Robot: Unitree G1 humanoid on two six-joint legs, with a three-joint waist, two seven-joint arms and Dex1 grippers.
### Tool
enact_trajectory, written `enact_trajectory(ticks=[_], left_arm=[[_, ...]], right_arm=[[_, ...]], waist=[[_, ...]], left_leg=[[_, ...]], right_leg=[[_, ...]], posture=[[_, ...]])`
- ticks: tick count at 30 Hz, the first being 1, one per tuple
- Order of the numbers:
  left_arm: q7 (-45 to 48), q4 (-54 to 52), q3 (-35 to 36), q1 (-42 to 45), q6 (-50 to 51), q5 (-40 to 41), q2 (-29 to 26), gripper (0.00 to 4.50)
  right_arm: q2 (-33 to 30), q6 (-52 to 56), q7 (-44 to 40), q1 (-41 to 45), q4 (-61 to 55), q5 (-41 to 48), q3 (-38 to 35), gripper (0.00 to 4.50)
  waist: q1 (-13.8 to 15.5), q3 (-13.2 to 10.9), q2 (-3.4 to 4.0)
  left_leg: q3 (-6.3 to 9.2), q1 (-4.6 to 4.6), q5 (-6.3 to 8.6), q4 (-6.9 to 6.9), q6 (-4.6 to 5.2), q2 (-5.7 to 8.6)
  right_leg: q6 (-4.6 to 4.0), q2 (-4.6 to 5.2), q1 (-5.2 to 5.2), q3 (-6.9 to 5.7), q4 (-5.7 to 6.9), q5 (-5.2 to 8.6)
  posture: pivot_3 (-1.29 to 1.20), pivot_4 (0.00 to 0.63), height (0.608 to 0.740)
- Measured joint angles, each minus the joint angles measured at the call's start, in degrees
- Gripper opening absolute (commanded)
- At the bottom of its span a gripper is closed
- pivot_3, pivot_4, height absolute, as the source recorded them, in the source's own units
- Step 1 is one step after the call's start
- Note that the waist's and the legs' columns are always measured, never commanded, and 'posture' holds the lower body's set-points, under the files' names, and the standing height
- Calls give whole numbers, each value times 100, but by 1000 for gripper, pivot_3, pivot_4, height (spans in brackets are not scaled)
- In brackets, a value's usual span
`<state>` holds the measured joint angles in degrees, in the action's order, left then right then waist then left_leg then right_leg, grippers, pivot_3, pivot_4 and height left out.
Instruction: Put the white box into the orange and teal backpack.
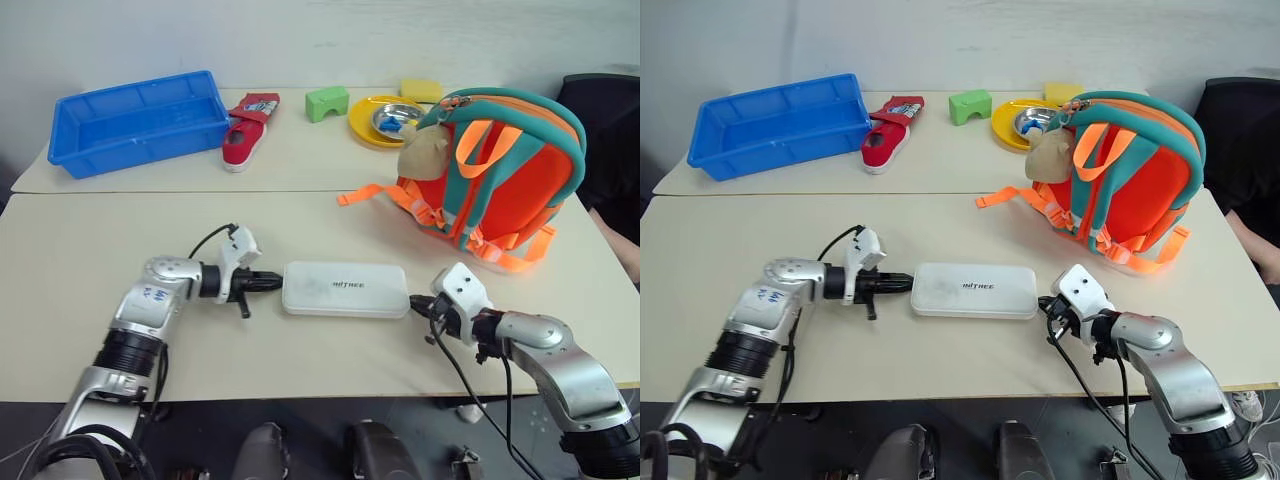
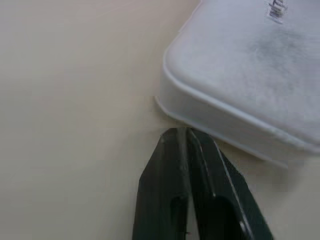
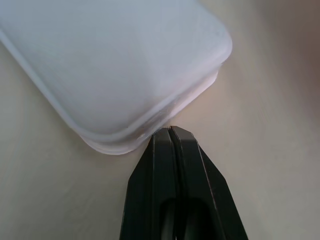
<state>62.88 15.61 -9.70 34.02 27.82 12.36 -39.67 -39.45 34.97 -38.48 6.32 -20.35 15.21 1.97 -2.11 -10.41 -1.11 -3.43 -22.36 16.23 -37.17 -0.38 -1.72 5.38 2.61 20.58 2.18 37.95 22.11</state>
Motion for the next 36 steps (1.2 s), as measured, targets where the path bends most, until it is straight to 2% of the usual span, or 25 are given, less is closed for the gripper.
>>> enact_trajectory(ticks=[2, 6, 9, 11, 13, 21, 26, 33, 36], left_arm=[[377, 239, -33, 140, 81, -30, -399, 1823], [784, 645, -29, 539, 992, 130, -498, 3074], [1086, 755, -27, 756, 1999, 427, -506, 3993], [1278, 756, -51, 909, 3119, 780, -498, 4471], [1178, 745, -32, 1011, 3830, 964, -321, 4471], [194, 395, 328, 1078, 5144, 1327, 517, 4471], [-483, 692, 764, 1273, 5341, 1397, 1345, 4471], [-889, 822, 1116, 1270, 5379, 1589, 1941, 4471], [-996, 1005, 1200, 1324, 5477, 1705, 2139, 3912]], right_arm=[[-70, -9, -33, -16, 6, -6, -30, 0], [-75, -59, -79, -11, 28, -13, -32, 0], [-75, -118, -88, -7, 40, -55, -32, 0], [-75, -126, -90, -7, 64, -66, -32, 0], [-75, -132, -90, -10, 74, -78, -33, 0], [-75, -260, -88, 8, 181, -143, -21, 0], [-45, -346, -80, 25, 244, -245, -6, 0], [-41, -357, -82, 62, 266, -269, 1, 0], [-41, -365, -85, 65, 266, -270, 0, 0]], waist=[[-11, 0, 0], [35, 0, 0], [40, 0, 0], [40, 0, 0], [42, 0, 0], [82, 0, 0], [187, 2, -2], [204, 2, -2], [195, 2, -3]], left_leg=[[-1, 3, 1, 2, 1, -1], [1, -1, 11, -3, 18, 1], [4, -5, 11, -5, 19, 1], [6, -9, 10, -5, 18, 2], [9, -9, 8, -7, 15, 2], [18, -7, 0, -19, 0, 8], [21, -5, 0, -37, 0, 11], [22, -7, -2, -38, -4, 11], [22, -9, -3, -37, -6, 10]], right_leg=[[-4, -1, 0, 0, 2, 2], [-5, 3, 0, -1, 2, 3], [-5, 3, 1, -3, 2, 3], [-5, 3, 4, -3, 4, 3], [-5, 3, 2, -4, 3, 3], [-4, 10, -11, -10, 3, 3], [-3, 12, -20, -13, 5, 3], [-3, 11, -20, -15, 4, 3], [-3, 8, -16, -15, 4, 3]], posture=[[0, 150, 740], [0, 150, 740], [0, 150, 740], [0, 150, 740], [0, 150, 740], [0, 150, 740], [0, 150, 740], [0, 150, 740], [0, 150, 740]])
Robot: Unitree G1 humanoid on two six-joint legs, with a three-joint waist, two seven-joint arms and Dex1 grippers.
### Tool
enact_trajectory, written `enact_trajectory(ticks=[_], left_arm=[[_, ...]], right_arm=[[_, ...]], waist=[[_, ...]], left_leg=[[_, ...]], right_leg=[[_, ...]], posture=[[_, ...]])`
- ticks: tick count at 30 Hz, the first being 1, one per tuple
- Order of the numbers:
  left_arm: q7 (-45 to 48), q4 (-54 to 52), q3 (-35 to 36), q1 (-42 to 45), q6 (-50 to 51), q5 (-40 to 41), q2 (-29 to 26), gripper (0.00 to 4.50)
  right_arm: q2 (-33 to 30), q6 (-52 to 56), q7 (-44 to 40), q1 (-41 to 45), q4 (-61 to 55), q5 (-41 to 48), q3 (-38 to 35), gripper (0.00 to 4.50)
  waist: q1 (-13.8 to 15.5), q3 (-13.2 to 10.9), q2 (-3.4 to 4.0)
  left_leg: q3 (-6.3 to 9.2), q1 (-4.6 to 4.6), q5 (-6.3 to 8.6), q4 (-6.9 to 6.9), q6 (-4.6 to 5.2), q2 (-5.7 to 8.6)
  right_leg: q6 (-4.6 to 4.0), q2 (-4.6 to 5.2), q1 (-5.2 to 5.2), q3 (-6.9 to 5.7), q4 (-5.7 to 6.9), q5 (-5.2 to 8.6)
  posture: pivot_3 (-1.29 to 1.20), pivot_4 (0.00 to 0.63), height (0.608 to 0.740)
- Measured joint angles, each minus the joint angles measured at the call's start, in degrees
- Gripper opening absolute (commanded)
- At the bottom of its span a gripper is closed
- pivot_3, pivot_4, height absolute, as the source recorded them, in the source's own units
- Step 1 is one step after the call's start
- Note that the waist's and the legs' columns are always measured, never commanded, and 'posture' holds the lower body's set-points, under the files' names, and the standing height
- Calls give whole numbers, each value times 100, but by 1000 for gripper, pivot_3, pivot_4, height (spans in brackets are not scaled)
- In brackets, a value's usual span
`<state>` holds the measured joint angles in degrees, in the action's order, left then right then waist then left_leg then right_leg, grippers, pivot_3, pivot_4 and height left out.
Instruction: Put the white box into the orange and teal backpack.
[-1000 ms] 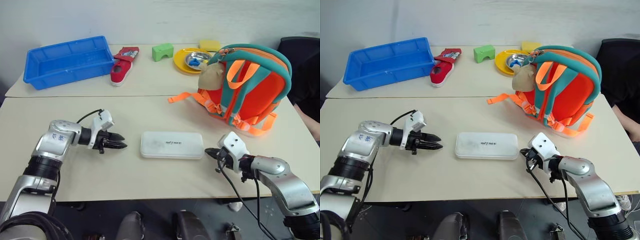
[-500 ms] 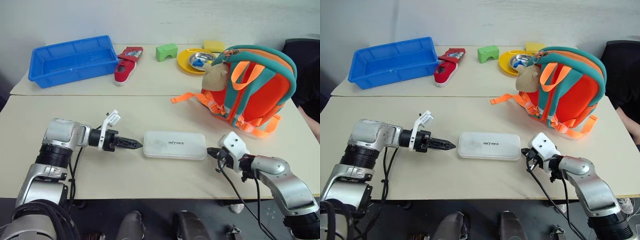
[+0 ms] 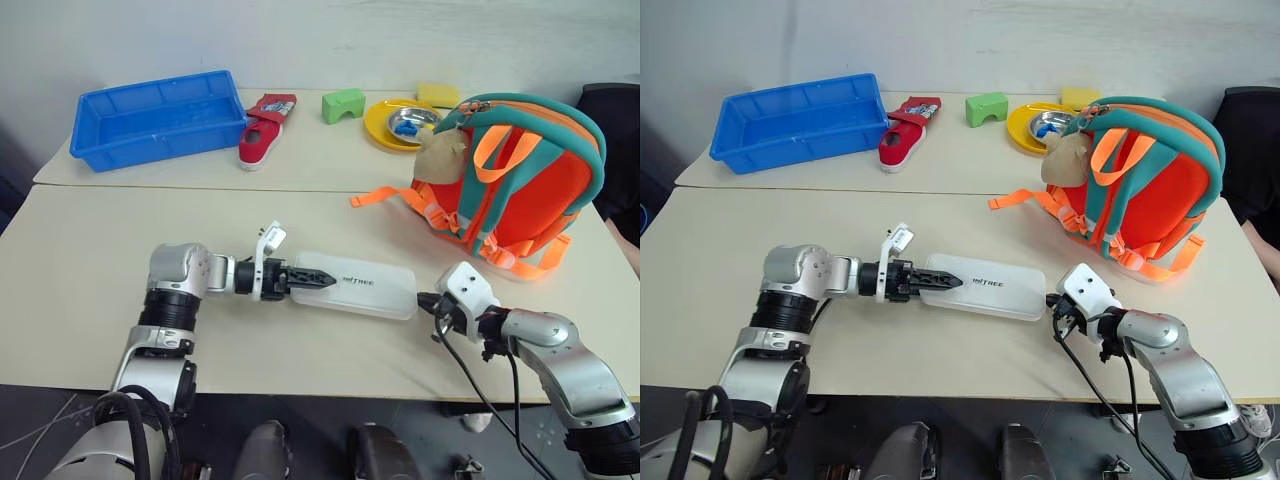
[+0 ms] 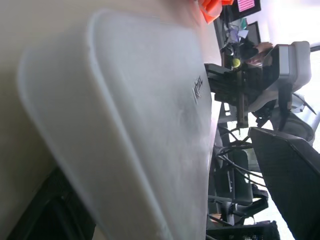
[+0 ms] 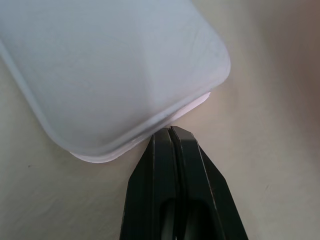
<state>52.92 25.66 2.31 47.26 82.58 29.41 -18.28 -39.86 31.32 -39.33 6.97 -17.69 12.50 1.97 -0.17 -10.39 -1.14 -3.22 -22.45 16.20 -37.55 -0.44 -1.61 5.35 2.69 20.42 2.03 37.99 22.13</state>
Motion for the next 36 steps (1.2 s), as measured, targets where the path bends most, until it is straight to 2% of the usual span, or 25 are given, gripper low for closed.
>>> enact_trajectory(ticks=[6, 9, 14, 17, 23, 26, 29, 36], left_arm=[[76, 153, -7, 147, 88, 203, -164, 2033], [160, 136, -16, 151, 92, 319, -243, 1314], [120, -162, 11, 6, 211, 493, -279, 1306], [-48, -338, 354, -51, 363, 665, -253, 1306], [-212, -495, 1362, -49, 381, 1062, -608, 1306], [-182, -720, 1728, -73, 296, 1267, -918, 1306], [-235, -875, 1959, -65, 114, 1383, -972, 1306], [-535, -873, 2155, -26, -391, 1404, -1094, 1306]], right_arm=[[0, -46, 3, -24, -7, -13, 0, 0], [2, -115, 33, -81, -35, -37, -1, 0], [142, 32, 259, -388, -349, 45, -244, 0], [175, 338, 407, -715, -705, 315, -902, 571], [318, 1414, 696, -680, -1137, 1681, -2931, 2568], [361, 1877, 940, -183, -1083, 2298, -3485, 3535], [366, 2188, 1169, 231, -928, 2668, -3599, 4488], [932, 2426, 1648, 1775, -143, 3078, -2916, 4488]], waist=[[-25, 0, -1], [-23, 0, -1], [-15, -1, -1], [-7, -1, -1], [-52, -2, -4], [-111, -3, -4], [-134, -3, -4], [-172, -3, -3]], left_leg=[[-1, -5, -6, 8, -11, -5], [-1, -5, -6, 9, -12, -5], [-1, -10, -7, 13, -13, -5], [0, -18, -7, 10, -13, -5], [2, -12, -10, 21, -19, -7], [2, -9, -12, 32, -22, -7], [2, -7, -12, 36, -22, -7], [-6, -13, -13, 39, -21, -7]], right_leg=[[0, -8, 12, 1, 1, 0], [0, -7, 12, 1, -1, 0], [0, -7, 17, 2, -1, 0], [0, -5, 20, 1, -1, 0], [0, -8, 19, 0, -1, 0], [-1, -7, 20, -1, -3, 0], [-1, -6, 19, 0, -9, 0], [-1, -7, 36, 5, -1, 0]], posture=[[0, 150, 740], [0, 150, 740], [0, 150, 740], [0, 150, 740], [0, 150, 740], [0, 150, 740], [0, 150, 740], [0, 150, 740]])
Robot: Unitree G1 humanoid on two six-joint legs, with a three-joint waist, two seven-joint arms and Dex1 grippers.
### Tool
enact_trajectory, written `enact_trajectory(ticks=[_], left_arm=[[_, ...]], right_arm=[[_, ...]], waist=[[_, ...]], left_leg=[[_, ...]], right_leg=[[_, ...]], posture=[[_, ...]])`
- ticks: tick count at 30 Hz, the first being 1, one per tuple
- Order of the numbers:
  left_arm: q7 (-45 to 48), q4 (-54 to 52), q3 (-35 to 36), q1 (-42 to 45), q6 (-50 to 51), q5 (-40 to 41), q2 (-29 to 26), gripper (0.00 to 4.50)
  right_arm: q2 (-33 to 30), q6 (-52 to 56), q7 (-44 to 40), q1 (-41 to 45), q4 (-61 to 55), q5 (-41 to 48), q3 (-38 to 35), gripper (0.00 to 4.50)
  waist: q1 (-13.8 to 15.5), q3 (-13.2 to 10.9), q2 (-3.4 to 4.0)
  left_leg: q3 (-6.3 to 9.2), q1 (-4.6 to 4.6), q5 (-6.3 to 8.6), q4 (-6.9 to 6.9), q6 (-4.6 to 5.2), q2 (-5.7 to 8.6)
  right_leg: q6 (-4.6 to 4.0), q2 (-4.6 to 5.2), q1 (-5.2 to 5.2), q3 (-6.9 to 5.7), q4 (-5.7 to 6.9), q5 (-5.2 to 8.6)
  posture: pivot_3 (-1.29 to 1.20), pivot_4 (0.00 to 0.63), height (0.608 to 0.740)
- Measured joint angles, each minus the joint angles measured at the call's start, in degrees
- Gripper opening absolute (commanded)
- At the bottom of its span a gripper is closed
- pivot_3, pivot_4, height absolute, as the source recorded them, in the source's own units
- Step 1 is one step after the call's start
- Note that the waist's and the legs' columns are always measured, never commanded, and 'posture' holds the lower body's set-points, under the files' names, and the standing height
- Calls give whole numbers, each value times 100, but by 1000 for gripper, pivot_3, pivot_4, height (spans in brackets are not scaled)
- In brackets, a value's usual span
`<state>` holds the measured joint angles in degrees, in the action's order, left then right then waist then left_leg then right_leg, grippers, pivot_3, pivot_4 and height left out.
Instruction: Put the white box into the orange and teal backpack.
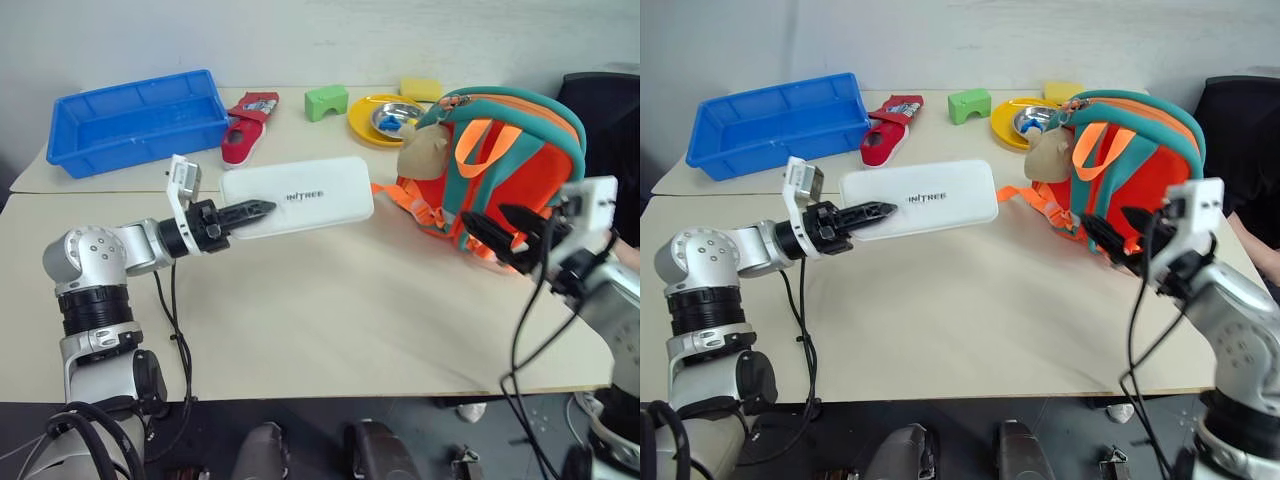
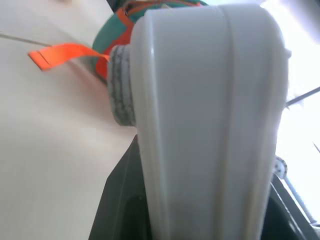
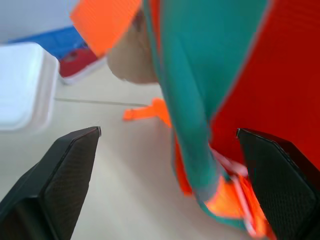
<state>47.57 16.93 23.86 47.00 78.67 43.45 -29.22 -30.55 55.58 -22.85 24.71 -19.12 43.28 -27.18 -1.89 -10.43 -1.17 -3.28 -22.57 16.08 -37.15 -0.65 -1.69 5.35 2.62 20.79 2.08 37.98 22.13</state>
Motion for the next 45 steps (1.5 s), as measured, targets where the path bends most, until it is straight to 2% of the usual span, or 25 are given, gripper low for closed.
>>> enact_trajectory(ticks=[4, 7, 13, 18, 23, 27, 31, 36, 40, 45], left_arm=[[-177, 151, 96, 5, -245, -1, -41, 1306], [-313, 186, 103, 4, -336, 0, -50, 1306], [-584, 213, 326, 21, -460, 35, -70, 1306], [-582, 295, 315, 132, -808, 41, -114, 1306], [-313, 464, 34, 344, -1170, 21, -253, 1306], [201, 657, -244, 670, -1460, 6, -404, 1306], [993, 726, -601, 1019, -1898, -11, -556, 1306], [1830, 609, -1023, 1177, -2203, -8, -623, 1306], [2384, 346, -1355, 1112, -2536, -100, -800, 1306], [2705, 435, -1394, 1103, -2829, -236, -1031, 1306]], right_arm=[[93, -283, -44, 539, 824, -172, 419, 4488], [145, -601, -206, 666, 1329, -359, 723, 3876], [87, -825, -791, 702, 1495, -290, 887, 1805], [-187, -666, -1292, 661, 1148, 18, 941, 74], [-576, -157, -1819, 456, 451, 731, 964, 32], [-1271, 392, -2303, 79, -215, 1714, 739, 32], [-2117, 914, -2747, -397, -739, 3048, 140, 32], [-2776, 1209, -2798, -1011, -771, 4200, -609, 32], [-2909, 1200, -2731, -1532, -777, 4392, -939, 32], [-2909, 1064, -2649, -1898, -782, 4230, -945, 32]], waist=[[25, 0, 0], [35, 0, 0], [5, 0, 0], [14, 0, 0], [27, -2, -2], [33, -4, -4], [39, -8, -9], [23, -9, -12], [29, -9, -12], [34, -10, -14]], left_leg=[[0, -73, -2, -24, 3, 0], [2, -96, -1, -41, 10, 2], [-1, -93, -1, -46, 10, -1], [1, -88, -3, -44, 7, -2], [2, -91, -2, -43, 8, -1], [4, -93, -2, -36, 8, -1], [5, -92, -1, -31, 10, -1], [3, -87, 1, -34, 17, -2], [4, -86, -1, -34, 19, -3], [4, -88, -1, -40, 22, -2]], right_leg=[[0, 2, 68, 0, 21, 0], [0, 7, 84, -4, 50, 0], [0, 5, 84, -4, 61, 0], [0, 2, 84, -6, 66, 0], [0, 4, 82, -7, 57, 0], [0, 3, 81, -11, 51, 0], [0, 4, 72, -13, 28, 0], [0, 5, 66, -8, 7, 0], [0, 3, 66, -7, 9, 0], [0, 3, 66, -7, 10, 0]], posture=[[0, 150, 740], [0, 150, 740], [0, 150, 740], [0, 150, 740], [0, 150, 740], [0, 150, 740], [0, 150, 740], [0, 150, 740], [0, 150, 740], [0, 150, 740]])
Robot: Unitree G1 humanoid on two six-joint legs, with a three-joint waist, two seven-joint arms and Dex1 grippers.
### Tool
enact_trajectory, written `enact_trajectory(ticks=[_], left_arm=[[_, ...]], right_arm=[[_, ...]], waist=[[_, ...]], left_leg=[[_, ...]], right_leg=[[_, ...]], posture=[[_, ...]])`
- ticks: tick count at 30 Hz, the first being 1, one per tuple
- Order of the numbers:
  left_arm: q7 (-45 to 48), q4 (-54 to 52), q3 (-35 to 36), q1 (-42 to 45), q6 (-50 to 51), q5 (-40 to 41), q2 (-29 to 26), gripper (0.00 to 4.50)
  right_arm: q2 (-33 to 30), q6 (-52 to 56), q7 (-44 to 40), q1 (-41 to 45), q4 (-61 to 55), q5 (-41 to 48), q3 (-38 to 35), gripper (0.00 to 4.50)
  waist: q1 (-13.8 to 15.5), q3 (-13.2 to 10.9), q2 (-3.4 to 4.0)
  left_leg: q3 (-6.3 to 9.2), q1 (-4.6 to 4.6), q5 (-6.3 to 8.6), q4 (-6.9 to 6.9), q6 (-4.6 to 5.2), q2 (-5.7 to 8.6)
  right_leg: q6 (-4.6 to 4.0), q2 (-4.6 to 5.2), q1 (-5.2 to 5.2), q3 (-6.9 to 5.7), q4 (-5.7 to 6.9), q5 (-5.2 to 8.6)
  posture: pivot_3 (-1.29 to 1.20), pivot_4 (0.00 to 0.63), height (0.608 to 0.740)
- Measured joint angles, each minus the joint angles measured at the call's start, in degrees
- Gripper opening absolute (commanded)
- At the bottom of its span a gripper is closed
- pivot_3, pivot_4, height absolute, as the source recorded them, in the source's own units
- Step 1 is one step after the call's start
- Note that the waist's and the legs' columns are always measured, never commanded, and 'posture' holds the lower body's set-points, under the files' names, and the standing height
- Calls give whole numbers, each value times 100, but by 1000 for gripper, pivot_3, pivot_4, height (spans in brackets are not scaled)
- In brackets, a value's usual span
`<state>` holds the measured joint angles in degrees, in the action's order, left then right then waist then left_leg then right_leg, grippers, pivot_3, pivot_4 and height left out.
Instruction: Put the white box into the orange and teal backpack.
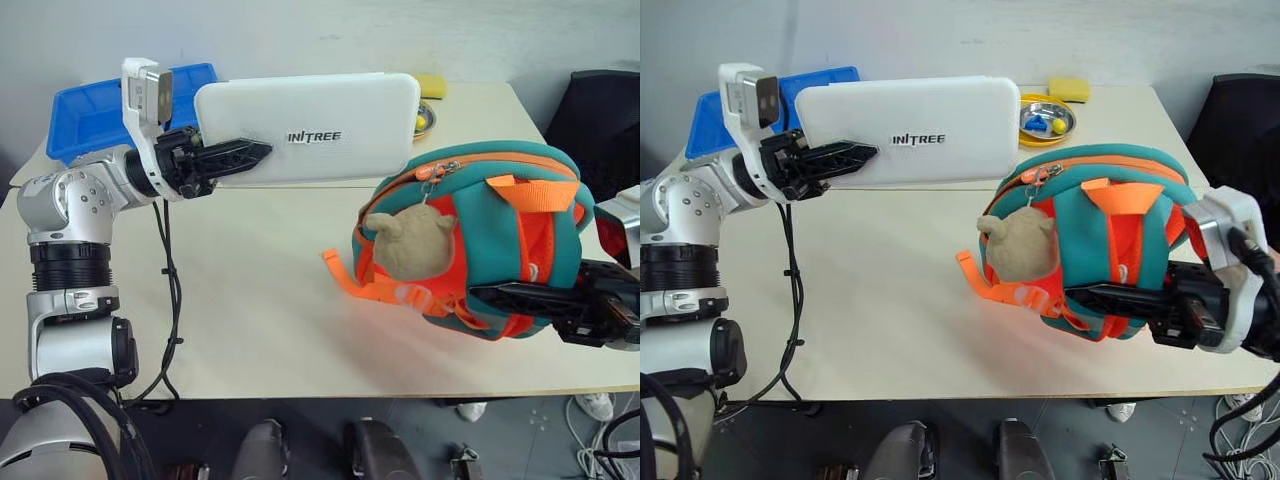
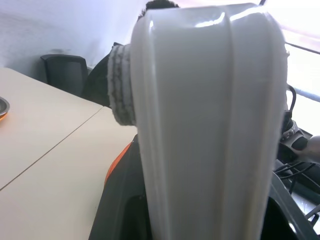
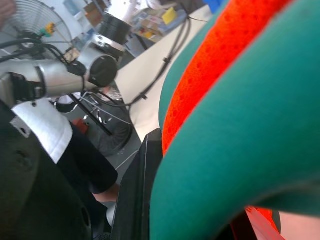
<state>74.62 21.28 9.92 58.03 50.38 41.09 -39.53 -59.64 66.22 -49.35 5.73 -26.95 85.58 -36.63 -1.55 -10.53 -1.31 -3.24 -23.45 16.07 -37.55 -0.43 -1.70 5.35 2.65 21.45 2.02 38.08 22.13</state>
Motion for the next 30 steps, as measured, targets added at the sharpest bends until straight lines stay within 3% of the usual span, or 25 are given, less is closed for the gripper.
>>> enact_trajectory(ticks=[8, 17, 30], left_arm=[[431, 128, -361, -22, -469, -322, 5, 1306], [323, 956, -629, 353, -1638, -933, 685, 1306], [891, 1375, -888, 694, -2314, -1478, 738, 1306]], right_arm=[[0, -243, -31, -198, 14, -202, 21, 32], [-48, -257, -239, -443, -19, -160, -27, 32], [-284, -255, -258, -570, -199, 195, -243, 32]], waist=[[23, 0, -1], [129, -3, -5], [155, -3, -5]], left_leg=[[3, -1, 2, -15, 5, 1], [5, -12, 8, -38, 15, 2], [6, -13, 9, -43, 16, 2]], right_leg=[[0, 1, -6, -2, 5, 0], [2, 0, -4, -4, 13, -1], [2, 0, -3, -6, 19, -1]], posture=[[0, 150, 740], [0, 150, 740], [0, 150, 740]])
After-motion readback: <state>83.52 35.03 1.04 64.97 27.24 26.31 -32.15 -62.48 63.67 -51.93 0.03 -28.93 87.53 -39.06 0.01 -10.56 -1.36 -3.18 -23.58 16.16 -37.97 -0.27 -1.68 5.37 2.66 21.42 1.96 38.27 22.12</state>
